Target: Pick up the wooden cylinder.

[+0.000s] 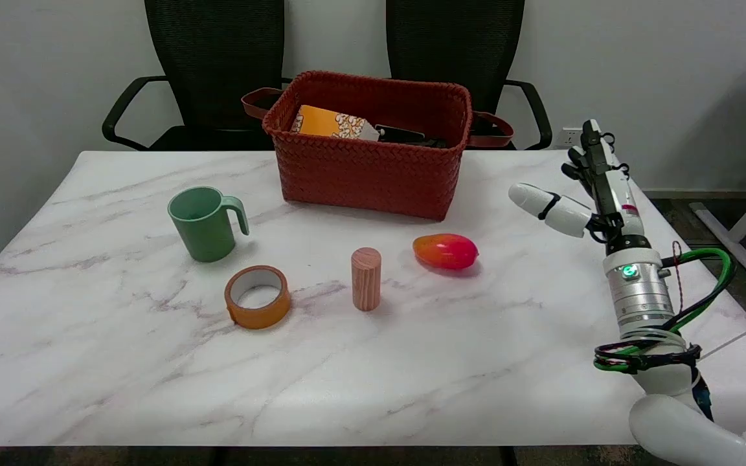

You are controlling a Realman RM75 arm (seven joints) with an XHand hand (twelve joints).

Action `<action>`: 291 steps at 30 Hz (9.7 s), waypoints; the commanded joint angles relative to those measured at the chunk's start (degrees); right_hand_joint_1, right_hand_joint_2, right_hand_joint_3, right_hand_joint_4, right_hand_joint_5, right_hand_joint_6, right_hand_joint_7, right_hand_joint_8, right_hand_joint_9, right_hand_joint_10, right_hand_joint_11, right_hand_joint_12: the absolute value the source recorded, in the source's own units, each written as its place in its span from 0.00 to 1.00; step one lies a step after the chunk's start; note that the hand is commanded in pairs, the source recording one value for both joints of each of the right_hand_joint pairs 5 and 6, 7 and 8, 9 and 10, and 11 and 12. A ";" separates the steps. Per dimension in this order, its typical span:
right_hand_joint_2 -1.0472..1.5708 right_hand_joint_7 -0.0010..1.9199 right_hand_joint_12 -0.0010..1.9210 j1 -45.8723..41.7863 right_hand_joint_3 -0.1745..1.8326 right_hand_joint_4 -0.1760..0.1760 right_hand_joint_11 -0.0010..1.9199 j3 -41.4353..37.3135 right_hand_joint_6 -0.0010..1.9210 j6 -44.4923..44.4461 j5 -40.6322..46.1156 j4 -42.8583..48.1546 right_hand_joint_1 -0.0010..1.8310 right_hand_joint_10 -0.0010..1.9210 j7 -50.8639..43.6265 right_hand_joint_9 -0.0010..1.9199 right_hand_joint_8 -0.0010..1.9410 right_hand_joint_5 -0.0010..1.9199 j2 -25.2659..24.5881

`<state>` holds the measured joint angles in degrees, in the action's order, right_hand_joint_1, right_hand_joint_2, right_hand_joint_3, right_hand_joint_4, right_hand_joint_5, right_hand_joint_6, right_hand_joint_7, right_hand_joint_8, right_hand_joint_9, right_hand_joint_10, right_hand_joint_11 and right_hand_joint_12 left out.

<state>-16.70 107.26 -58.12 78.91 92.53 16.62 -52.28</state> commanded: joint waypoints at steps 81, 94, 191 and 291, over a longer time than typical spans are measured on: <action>0.67 0.01 0.11 10.25 0.00 0.50 0.11 9.96 0.00 27.21 -9.33 -3.72 0.42 0.05 5.47 0.05 0.01 0.00 -10.72; 0.66 0.00 0.07 13.08 0.12 0.50 0.07 10.23 0.00 32.96 -9.33 -5.16 0.39 0.00 5.47 0.00 0.00 0.00 -10.72; 0.65 0.00 0.07 20.09 0.04 0.50 0.07 18.51 0.00 18.68 -15.96 -26.34 0.42 0.00 21.21 0.00 0.00 0.00 -24.39; 0.75 0.95 0.92 23.52 0.00 0.50 0.92 16.14 0.82 12.41 -19.60 -25.93 0.46 0.92 29.56 0.92 0.94 0.82 -24.81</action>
<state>6.58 125.00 -41.70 59.29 62.41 45.94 -78.62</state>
